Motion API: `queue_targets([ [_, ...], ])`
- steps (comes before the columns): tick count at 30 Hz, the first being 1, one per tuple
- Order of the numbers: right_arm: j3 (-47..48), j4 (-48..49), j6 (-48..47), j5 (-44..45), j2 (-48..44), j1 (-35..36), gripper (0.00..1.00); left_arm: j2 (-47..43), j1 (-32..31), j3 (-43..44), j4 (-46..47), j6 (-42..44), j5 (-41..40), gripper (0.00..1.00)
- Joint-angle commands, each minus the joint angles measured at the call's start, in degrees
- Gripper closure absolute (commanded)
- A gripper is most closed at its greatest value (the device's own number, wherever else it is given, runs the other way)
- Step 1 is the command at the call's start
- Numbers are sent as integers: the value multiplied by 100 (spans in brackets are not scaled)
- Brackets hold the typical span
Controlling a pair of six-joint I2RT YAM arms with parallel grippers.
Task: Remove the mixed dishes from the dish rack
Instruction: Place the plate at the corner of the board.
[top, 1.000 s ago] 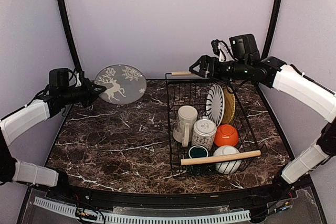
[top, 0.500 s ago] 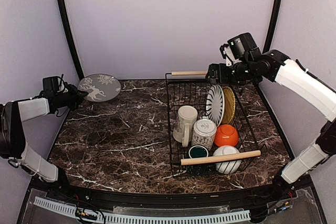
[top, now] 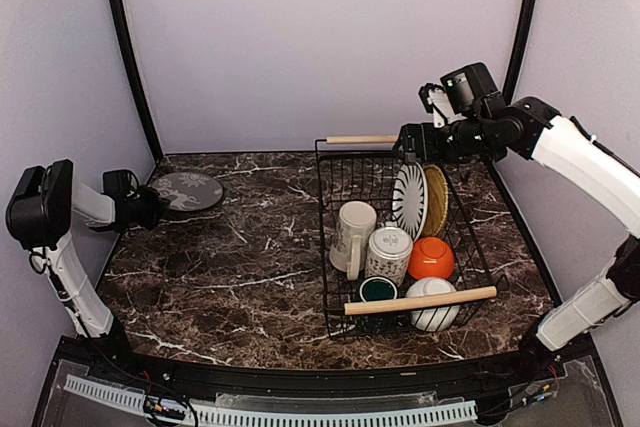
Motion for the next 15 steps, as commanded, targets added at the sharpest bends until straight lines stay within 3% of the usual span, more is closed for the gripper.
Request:
queue_targets([
  [1,-86,180,24,-157,-97,-25,4,168,108,507,841,207,141,99],
  [7,-188,253,53,-32,-154,-25,3,605,181,729,652,277,439,99],
  [9,-103,141,147,-8,-69,-25,3,619,222,748,401,356,471,93],
  [13,11,69,186,-128,20,-25,4,557,275,914,-412,702,422,53],
  [15,4,77,186,-95,19,-26,4,417,278,1062,-1017,1040,294,40],
])
